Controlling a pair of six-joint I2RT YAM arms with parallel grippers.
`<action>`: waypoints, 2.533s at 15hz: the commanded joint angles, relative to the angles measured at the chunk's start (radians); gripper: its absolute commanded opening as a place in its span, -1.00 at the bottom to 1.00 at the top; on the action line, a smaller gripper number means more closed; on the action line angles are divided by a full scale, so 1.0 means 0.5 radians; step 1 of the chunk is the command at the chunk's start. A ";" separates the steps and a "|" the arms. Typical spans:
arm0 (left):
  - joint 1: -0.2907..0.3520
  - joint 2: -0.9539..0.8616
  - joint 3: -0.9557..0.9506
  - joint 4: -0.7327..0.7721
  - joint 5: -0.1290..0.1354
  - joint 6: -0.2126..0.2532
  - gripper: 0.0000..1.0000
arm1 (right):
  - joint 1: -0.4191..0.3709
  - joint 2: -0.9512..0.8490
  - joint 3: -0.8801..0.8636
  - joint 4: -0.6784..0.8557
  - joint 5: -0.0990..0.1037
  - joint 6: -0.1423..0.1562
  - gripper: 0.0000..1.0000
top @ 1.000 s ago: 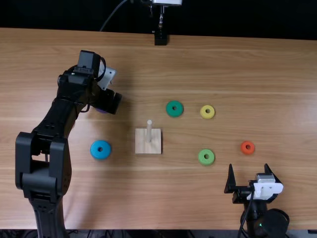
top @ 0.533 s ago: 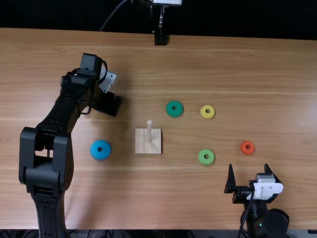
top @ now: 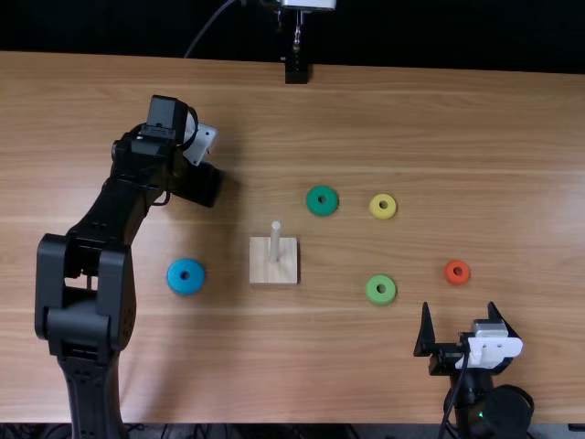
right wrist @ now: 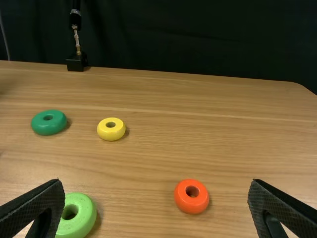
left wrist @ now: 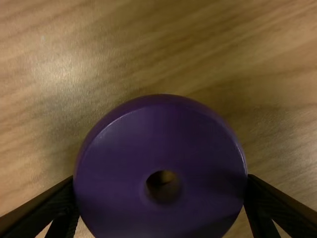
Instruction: Build the Hanoi tower: stack the rings onto the peg from bottom to top in this color order: purple, dark blue, light blue, dark green, light green, yellow, orange.
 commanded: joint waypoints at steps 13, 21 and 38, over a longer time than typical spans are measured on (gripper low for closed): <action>-0.007 -0.504 0.260 -0.732 -0.318 0.216 -1.00 | -0.008 -0.037 -0.100 -0.131 0.018 -0.006 1.00; -0.234 -0.879 0.374 -1.086 -0.300 -0.009 -1.00 | -0.008 -0.037 -0.100 -0.131 0.018 -0.006 1.00; -0.790 -0.983 0.411 -1.123 -0.296 -0.535 -1.00 | -0.008 -0.037 -0.100 -0.131 0.018 -0.006 1.00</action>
